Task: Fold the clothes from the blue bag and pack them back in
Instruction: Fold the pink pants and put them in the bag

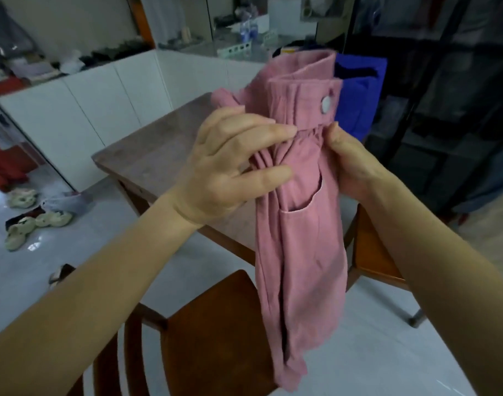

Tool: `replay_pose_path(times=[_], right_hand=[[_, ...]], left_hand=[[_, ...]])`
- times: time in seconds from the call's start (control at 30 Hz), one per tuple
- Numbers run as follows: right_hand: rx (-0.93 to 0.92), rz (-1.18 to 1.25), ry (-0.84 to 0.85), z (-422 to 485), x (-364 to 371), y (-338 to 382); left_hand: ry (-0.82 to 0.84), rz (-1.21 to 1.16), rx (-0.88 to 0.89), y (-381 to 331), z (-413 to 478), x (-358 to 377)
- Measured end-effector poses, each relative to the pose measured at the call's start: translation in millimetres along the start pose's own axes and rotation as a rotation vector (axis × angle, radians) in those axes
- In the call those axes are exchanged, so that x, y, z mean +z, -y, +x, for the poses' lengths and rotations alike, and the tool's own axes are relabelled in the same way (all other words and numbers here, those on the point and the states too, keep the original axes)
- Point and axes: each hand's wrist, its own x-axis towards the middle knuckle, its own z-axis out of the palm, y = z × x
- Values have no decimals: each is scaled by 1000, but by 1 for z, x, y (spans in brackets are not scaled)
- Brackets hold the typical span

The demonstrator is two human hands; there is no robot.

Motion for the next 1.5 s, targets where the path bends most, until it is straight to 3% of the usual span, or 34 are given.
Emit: replay_pose_path(times=[0.17,0.23,0.3,0.33,0.4,0.57,0.73,0.8,0.87,0.93,1.0,1.13,1.3,1.4,1.5], right_hand=[[-52,149,-128,0,-7,3],[-91,191,-187,-6,-11,1],[-90,198,-267,-10,-13,0],[-90,194,-302,-13,-14,-1],[-101,192,-360,-17,-14,0],[-179,75,-400,-31,-18,5],[-227,-313,-335,-52,-35,21],[-298,-572,-381,-61,-42,43],[-487,-1014,-447,-67,-44,72],[-635,-1495,-375,-67,-38,108],[-621,-1753,-233,-63,-35,137],[-702,-1771,-23,-64,-50,162],[-505,-1851,108,-75,-67,153],[-631,-2049,27,-82,-66,149],[-605,-2103,-174,-87,-67,149]], left_hand=[[34,87,-187,4,-14,2],[60,54,-578,0,-20,4],[16,-268,-1122,-12,-17,7],[-31,-453,-1297,-18,-14,11],[-128,-643,-1432,-24,-4,16],[158,-678,-1404,-25,28,34],[12,-656,-1440,-30,35,56],[-30,-633,-1373,-34,40,60],[-57,-629,-1300,-37,51,62],[-74,-639,-1226,-37,62,62],[-94,-649,-1182,-39,70,63],[-166,-731,-1221,-34,66,58],[-87,-898,-1243,-29,57,52],[-73,-848,-1262,-28,55,52],[-67,-822,-1234,-26,58,52]])
